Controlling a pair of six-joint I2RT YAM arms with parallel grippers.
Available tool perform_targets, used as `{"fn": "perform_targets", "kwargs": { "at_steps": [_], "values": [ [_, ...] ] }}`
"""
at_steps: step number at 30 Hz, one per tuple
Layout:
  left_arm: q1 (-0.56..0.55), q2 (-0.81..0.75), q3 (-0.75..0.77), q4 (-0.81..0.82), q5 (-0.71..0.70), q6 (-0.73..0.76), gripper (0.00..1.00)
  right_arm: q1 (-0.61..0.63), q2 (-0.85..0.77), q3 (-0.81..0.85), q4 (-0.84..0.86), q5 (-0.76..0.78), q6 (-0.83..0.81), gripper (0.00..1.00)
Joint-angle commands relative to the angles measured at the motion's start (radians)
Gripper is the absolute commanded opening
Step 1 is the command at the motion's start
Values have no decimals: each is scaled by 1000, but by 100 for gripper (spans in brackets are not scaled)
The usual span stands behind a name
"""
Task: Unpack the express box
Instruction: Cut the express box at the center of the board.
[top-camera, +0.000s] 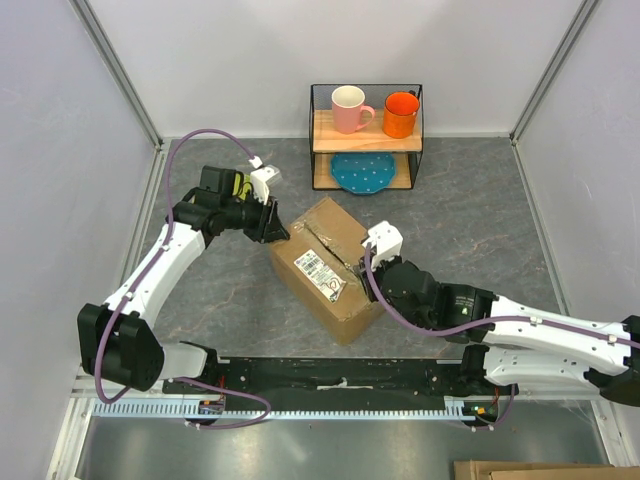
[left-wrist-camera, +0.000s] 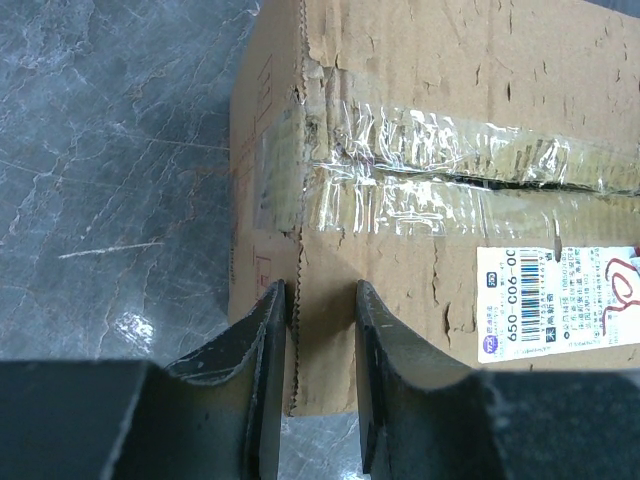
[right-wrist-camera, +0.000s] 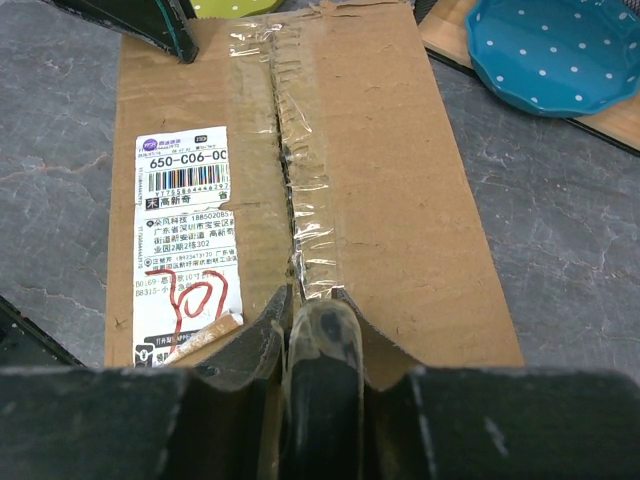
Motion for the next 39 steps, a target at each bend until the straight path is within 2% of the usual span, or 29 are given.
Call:
{"fn": "perform_targets", "kwargs": {
  "at_steps": [1, 9, 17, 25, 33, 35, 36, 37, 39],
  "values": [
    [23, 42, 6, -45, -230, 39, 20, 35, -28, 2, -246, 18, 41, 0],
    [23, 80, 64, -25, -312, 40, 15, 63, 14, -1, -257, 47, 85, 0],
    [41, 97, 112, -8, -441, 99, 10, 66, 93, 14, -158, 79, 44, 0],
    [161, 139, 146, 4, -444, 142, 9, 65, 190, 58, -54, 105, -47, 0],
    [169, 130, 187, -25, -464, 149, 9, 36, 287, 88, 76, 99, -122, 0],
    [169, 122, 208, -48, -432, 140, 17, 22, 300, 88, 108, 76, -133, 0],
    [170, 110, 222, -83, -409, 123, 25, 5, 305, 88, 115, 65, -136, 0],
    [167, 102, 253, -98, -386, 110, 38, -4, 308, 88, 121, 45, -137, 0],
    [160, 79, 288, -140, -326, 84, 47, -26, 308, 86, 138, 27, -137, 0]
  ]
}}
